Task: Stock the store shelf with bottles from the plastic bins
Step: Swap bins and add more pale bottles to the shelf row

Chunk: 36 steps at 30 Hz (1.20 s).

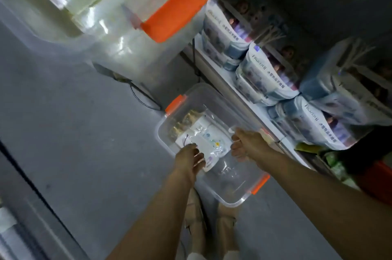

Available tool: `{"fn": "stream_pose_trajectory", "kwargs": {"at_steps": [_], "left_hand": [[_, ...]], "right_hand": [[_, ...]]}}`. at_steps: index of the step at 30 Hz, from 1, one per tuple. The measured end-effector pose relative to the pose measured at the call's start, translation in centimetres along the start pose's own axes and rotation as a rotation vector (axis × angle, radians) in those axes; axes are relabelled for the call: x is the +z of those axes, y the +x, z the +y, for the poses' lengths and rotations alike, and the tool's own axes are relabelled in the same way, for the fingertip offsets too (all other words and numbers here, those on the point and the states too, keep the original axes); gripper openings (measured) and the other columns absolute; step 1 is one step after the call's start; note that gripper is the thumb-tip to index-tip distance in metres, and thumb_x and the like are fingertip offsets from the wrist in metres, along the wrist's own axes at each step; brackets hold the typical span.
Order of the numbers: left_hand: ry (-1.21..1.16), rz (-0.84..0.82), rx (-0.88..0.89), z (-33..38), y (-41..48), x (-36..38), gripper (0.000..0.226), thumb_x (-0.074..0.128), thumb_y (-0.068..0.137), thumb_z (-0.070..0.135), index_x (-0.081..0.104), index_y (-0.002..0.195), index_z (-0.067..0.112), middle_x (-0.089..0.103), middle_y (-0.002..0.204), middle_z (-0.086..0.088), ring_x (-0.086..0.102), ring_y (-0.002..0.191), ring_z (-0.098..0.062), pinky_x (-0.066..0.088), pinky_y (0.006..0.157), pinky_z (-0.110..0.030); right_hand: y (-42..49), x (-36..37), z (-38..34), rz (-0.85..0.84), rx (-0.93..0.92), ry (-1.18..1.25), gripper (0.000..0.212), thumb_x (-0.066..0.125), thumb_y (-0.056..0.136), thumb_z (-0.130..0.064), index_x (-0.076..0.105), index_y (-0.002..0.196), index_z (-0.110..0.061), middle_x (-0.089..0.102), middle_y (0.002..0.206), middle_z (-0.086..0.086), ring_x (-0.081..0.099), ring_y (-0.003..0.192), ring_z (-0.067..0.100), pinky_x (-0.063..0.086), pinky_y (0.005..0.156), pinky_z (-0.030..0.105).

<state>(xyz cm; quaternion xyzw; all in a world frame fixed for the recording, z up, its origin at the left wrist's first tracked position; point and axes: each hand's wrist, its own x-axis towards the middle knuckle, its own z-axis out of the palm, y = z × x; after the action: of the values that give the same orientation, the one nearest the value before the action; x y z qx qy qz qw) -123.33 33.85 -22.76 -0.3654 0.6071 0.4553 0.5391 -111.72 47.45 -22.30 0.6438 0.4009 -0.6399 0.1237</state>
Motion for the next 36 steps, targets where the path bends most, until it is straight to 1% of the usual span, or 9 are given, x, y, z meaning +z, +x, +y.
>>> {"fn": "stream_pose_trajectory", "kwargs": {"at_steps": [5,9,11,15,17,26,30,33,36], "left_hand": [[0.020,0.045,0.012,-0.1,5.9,1.3,0.030,0.046,0.105,0.025,0.056,0.130,0.012,0.055,0.098,-0.003,0.053,0.088,-0.017,0.044,0.079,-0.029],[0.114,0.117,0.025,-1.2,10.5,1.5,0.034,0.049,0.103,0.037,0.055,0.125,0.011,0.060,0.118,-0.008,0.060,0.096,-0.022,0.048,0.090,-0.030],[0.103,0.138,0.028,-2.2,12.9,1.2,0.036,0.048,0.103,0.038,0.059,0.118,0.007,0.065,0.110,-0.010,0.063,0.099,-0.027,0.049,0.096,-0.034],[-0.062,0.156,-0.011,-3.5,15.8,1.5,0.045,0.042,0.103,0.050,0.055,0.082,0.012,0.048,0.068,-0.003,0.041,0.052,-0.014,0.039,0.048,-0.024],[-0.109,0.171,-0.040,-4.1,16.9,1.6,0.053,0.039,0.099,0.061,0.052,0.075,0.015,0.042,0.061,0.000,0.034,0.045,-0.012,0.028,0.045,-0.020],[0.036,0.164,-0.071,-4.4,19.2,2.2,0.060,0.040,0.093,0.071,0.058,0.083,0.014,0.055,0.058,-0.001,0.050,0.045,-0.012,0.039,0.045,-0.018],[0.023,0.162,-0.072,-4.9,20.6,2.4,0.076,0.042,0.083,0.082,0.062,0.113,0.015,0.070,0.097,-0.008,0.069,0.085,-0.024,0.053,0.073,-0.032],[0.011,0.094,-0.100,-4.8,21.5,1.1,0.069,0.038,0.089,0.078,0.064,0.092,0.014,0.065,0.071,-0.005,0.061,0.067,-0.015,0.052,0.070,-0.029],[-0.001,0.073,-0.060,-5.2,22.3,0.5,0.066,0.039,0.090,0.077,0.060,0.076,0.016,0.059,0.065,-0.004,0.057,0.070,-0.011,0.052,0.083,-0.033]], "right_hand": [[6.4,1.6,2.2,-0.008,-0.056,-0.075,0.028,0.051,0.100,-0.033,0.059,0.086,-0.010,0.049,0.076,0.012,0.045,0.062,0.021,0.036,0.055,0.026],[10.5,2.8,4.1,0.028,-0.173,-0.220,0.032,0.048,0.100,-0.032,0.062,0.103,-0.003,0.062,0.101,0.015,0.059,0.092,0.029,0.048,0.084,0.038],[11.8,3.1,4.7,0.046,-0.191,-0.283,0.035,0.048,0.100,-0.031,0.063,0.115,-0.003,0.063,0.118,0.019,0.059,0.109,0.034,0.047,0.098,0.043],[13.8,3.3,5.6,0.027,-0.196,-0.379,0.045,0.045,0.102,-0.034,0.050,0.140,-0.012,0.052,0.142,0.014,0.048,0.131,0.030,0.036,0.111,0.043],[14.9,3.1,6.0,0.009,-0.175,-0.412,0.051,0.044,0.102,-0.037,0.040,0.148,-0.016,0.043,0.150,0.012,0.040,0.137,0.031,0.032,0.114,0.043],[18.8,3.6,5.9,-0.026,-0.091,-0.494,0.058,0.040,0.101,-0.046,0.039,0.146,-0.010,0.041,0.149,0.019,0.042,0.134,0.036,0.033,0.113,0.046],[19.3,3.7,5.5,-0.054,-0.109,-0.533,0.065,0.042,0.098,-0.053,0.035,0.148,-0.012,0.040,0.149,0.015,0.043,0.133,0.032,0.037,0.107,0.041],[19.3,3.7,5.6,-0.051,-0.139,-0.557,0.070,0.051,0.093,-0.058,0.038,0.145,-0.012,0.047,0.139,0.014,0.050,0.123,0.030,0.044,0.100,0.039],[18.9,3.2,5.9,-0.088,-0.151,-0.600,0.102,0.069,0.063,-0.076,0.039,0.143,-0.020,0.054,0.133,0.005,0.057,0.116,0.024,0.050,0.098,0.044]]}}
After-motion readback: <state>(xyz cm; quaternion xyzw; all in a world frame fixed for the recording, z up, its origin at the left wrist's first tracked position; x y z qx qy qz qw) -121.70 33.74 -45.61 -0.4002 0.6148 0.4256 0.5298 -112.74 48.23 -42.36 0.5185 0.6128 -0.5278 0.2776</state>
